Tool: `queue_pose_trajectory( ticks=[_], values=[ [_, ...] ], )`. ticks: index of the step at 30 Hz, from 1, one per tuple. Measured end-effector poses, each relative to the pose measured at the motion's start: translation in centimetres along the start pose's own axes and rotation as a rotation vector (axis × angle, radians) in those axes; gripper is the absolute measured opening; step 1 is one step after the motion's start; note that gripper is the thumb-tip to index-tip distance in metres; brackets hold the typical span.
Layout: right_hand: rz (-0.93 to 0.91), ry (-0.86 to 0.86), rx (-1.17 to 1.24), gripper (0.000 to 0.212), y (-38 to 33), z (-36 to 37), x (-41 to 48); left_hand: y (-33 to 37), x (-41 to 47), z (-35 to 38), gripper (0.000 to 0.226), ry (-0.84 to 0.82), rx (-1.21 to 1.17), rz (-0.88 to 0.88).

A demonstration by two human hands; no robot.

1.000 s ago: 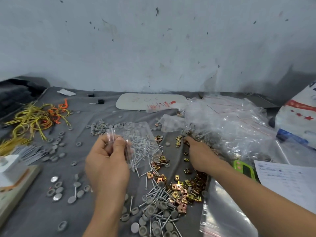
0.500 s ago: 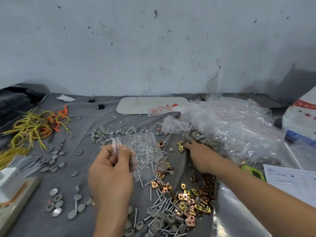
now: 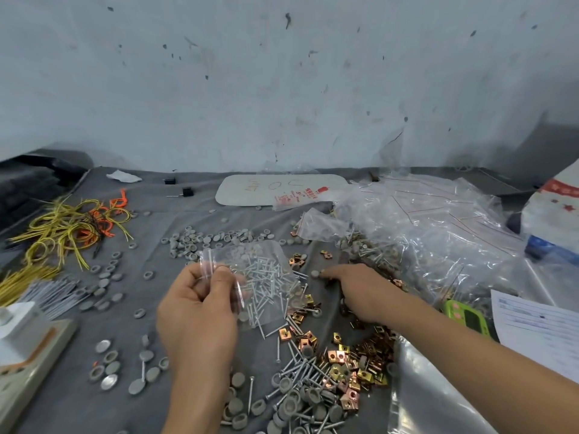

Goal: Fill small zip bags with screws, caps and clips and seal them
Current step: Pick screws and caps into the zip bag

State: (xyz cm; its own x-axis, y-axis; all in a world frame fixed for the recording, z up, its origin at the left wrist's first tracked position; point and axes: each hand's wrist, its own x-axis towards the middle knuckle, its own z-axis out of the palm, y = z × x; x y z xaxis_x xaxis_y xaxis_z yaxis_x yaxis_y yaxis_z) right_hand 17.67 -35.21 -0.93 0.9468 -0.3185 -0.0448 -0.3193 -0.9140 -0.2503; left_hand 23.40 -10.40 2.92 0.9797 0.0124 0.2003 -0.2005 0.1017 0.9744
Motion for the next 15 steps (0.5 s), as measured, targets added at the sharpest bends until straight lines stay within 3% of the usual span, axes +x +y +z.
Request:
queue_pose_trajectory(
  ticks=[2,5,7,11,15],
  values=[
    [-0.02,-0.039,0.021,0.071,-0.1,-0.6,-1.1,-0.1,0.2,0.0,0.023,-0.005,-0.004,-0.004],
    [0.084,-0.026,0.15,0.039,1.1,-3.2,-1.4,-0.2,0.1,0.1,0.023,-0.022,0.009,0.011],
    [0.183,-0.015,-0.009,0.028,2.3,-4.2,-1.7,-0.2,0.0,0.0,0.024,-0.019,0.009,0.007],
    [0.219,0.03,-0.205,0.024,2.9,-1.9,-3.5,0.0,0.0,-0.1,0.026,-0.008,0.001,-0.017],
    [0.209,-0.02,0.061,0.038,2.8,-2.6,-3.9,0.1,0.0,0.1,0.025,-0.022,-0.01,-0.024]
  ],
)
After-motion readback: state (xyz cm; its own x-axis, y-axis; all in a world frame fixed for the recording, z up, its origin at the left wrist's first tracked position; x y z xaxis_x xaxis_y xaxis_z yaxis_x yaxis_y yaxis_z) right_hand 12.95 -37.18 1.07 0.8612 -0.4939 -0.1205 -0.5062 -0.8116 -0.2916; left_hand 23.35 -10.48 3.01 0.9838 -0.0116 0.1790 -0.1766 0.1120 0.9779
